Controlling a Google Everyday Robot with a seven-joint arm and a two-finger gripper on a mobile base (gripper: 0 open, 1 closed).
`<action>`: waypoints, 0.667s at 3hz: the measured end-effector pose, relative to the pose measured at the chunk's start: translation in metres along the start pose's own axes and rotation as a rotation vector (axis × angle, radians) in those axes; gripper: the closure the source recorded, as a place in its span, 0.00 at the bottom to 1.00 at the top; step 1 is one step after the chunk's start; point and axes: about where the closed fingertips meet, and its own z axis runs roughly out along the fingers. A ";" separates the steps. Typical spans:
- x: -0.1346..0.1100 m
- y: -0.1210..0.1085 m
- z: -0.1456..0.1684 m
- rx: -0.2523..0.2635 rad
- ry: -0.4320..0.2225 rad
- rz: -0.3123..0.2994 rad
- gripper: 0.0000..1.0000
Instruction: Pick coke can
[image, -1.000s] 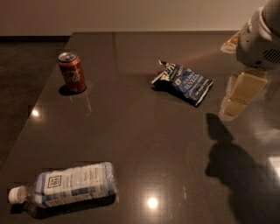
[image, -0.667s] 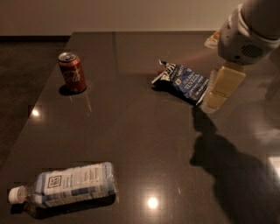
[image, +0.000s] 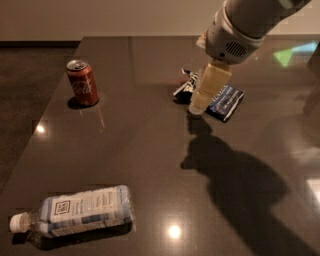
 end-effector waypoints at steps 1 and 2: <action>-0.042 -0.021 0.045 -0.006 -0.058 0.051 0.00; -0.073 -0.040 0.083 -0.002 -0.093 0.134 0.00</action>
Offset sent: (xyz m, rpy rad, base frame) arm 0.0951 0.1157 -0.0429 0.1803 0.0461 -0.1480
